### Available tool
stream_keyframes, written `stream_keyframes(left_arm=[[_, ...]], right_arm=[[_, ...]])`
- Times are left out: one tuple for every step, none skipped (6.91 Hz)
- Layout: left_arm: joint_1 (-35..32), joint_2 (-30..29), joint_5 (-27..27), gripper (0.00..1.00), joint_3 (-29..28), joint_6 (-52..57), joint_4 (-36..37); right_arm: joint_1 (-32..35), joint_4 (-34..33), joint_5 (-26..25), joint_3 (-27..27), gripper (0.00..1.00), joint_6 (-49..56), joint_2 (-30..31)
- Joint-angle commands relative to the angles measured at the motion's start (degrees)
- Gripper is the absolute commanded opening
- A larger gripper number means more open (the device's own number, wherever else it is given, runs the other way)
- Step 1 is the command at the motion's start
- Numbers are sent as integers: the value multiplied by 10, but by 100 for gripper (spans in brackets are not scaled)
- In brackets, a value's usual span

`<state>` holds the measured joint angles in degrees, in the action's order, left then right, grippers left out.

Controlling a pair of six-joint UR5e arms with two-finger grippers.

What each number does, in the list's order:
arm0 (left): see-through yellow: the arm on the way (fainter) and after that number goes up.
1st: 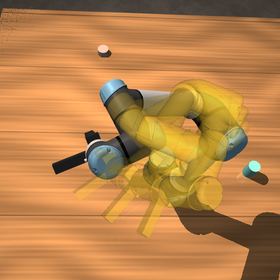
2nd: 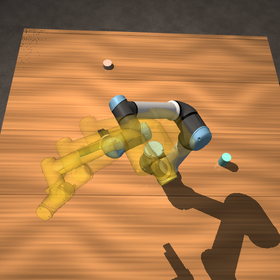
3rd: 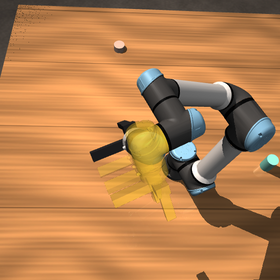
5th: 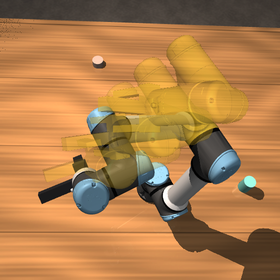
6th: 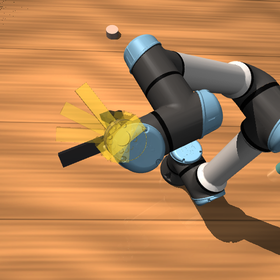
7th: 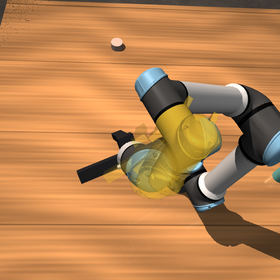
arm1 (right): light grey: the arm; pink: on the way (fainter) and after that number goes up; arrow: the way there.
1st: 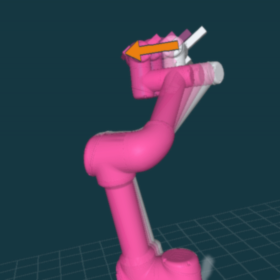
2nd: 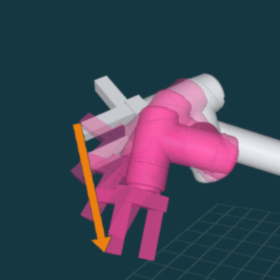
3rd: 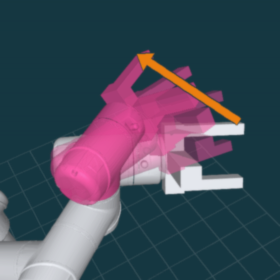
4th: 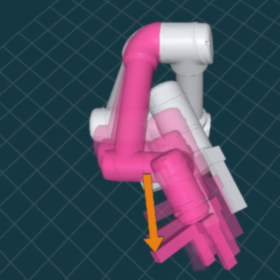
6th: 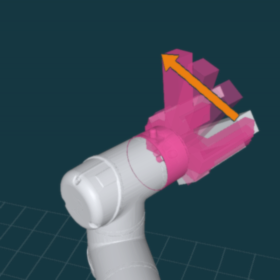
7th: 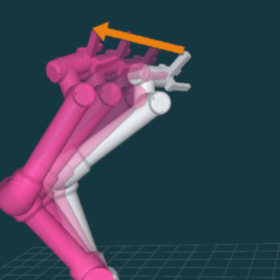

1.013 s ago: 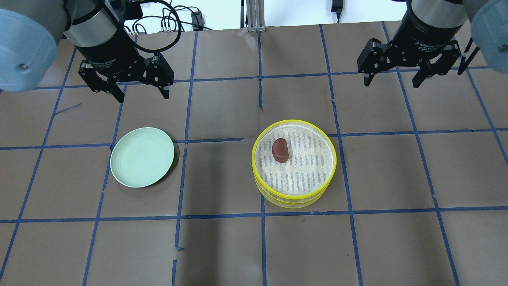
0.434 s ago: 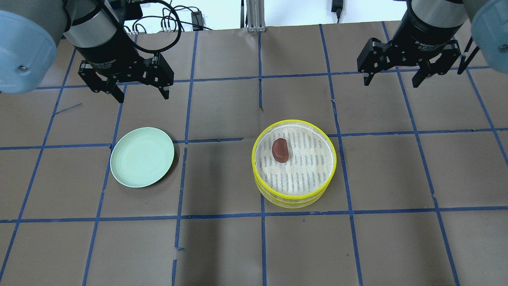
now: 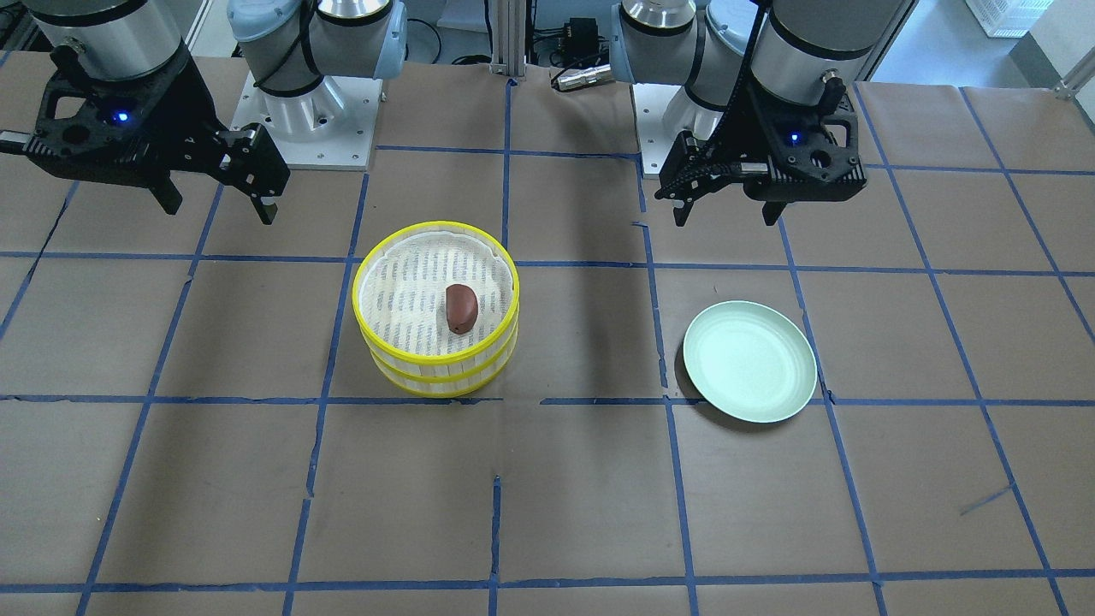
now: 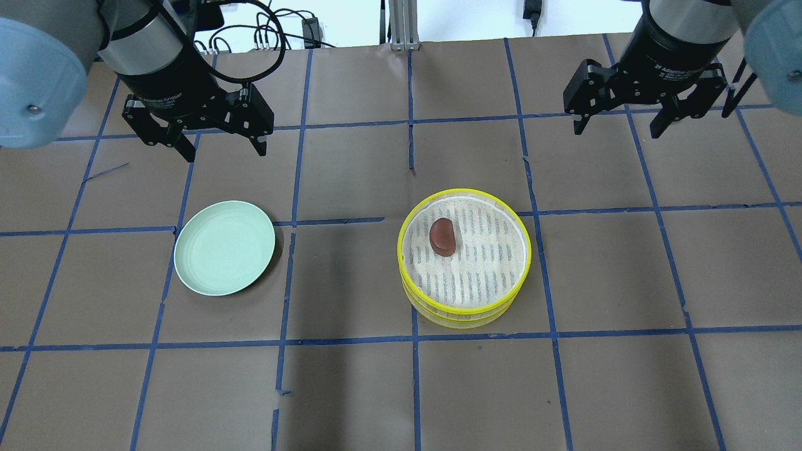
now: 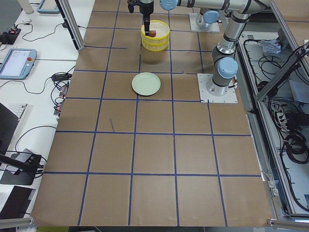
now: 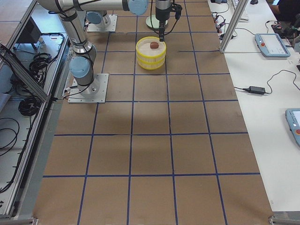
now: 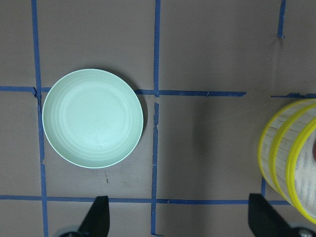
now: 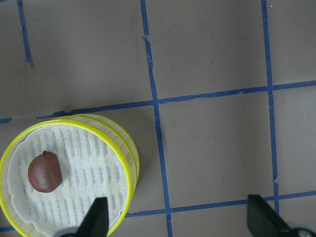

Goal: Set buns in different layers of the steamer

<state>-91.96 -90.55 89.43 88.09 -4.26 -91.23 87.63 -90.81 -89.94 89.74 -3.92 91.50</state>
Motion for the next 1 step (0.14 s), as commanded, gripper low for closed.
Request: stream_keyframes(left_arm=[[0,1,0,100,2,0,0]], right_arm=[[0,0,-1,1,100,0,0]])
